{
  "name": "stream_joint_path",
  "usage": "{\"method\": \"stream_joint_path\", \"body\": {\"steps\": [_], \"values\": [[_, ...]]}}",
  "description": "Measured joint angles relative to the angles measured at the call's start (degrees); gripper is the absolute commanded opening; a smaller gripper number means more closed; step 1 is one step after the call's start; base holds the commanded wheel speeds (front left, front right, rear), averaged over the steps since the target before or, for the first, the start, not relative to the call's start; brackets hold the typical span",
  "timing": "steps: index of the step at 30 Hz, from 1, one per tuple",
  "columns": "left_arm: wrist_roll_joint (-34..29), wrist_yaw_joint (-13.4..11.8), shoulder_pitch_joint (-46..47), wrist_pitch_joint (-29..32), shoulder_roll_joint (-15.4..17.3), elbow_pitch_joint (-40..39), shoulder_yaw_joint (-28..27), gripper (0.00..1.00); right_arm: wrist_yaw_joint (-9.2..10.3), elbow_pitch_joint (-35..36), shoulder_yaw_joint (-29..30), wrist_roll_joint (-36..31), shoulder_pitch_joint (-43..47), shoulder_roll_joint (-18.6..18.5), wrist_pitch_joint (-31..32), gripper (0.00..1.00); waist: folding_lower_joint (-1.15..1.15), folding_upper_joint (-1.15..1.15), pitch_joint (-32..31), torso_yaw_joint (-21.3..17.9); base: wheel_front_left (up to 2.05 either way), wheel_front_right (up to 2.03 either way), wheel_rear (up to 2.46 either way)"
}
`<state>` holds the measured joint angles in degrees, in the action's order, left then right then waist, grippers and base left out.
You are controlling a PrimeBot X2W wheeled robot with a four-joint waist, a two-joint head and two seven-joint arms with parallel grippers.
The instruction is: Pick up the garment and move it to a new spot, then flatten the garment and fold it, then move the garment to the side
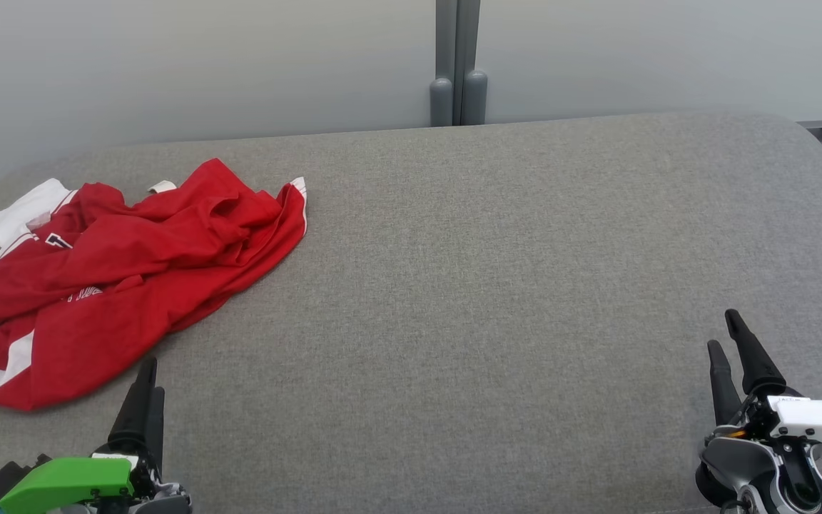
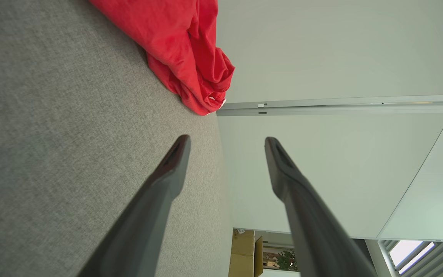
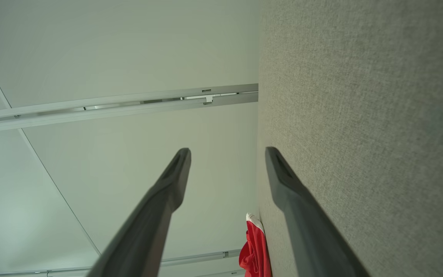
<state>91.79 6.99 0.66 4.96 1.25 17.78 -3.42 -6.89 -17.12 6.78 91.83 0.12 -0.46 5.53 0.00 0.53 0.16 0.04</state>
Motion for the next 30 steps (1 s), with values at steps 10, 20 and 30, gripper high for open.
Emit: {"method": "stream_joint_path", "body": {"steps": [10,20,30], "values": [[-4.2,0.0,0.0,-2.4,0.3,-2.4,1.7,1.00,0.00,3.7,-1.4,-2.2,0.0,-0.8,-1.6,1.00,0.00,0.00,0.0,0.1,0.00,0.00,0.00],[-11.8,0.0,0.0,-4.5,2.0,-4.1,3.4,1.00,-0.01,7.1,-3.4,-8.5,0.0,-3.2,-4.4,1.00,0.00,0.00,0.2,0.2,0.00,0.00,0.00],[-21.5,-1.8,0.0,-6.4,3.6,-5.8,5.4,1.00,-0.02,9.3,-6.0,-16.6,0.3,-5.6,-6.6,1.00,0.00,0.00,0.3,0.2,0.00,0.00,0.00]]}}
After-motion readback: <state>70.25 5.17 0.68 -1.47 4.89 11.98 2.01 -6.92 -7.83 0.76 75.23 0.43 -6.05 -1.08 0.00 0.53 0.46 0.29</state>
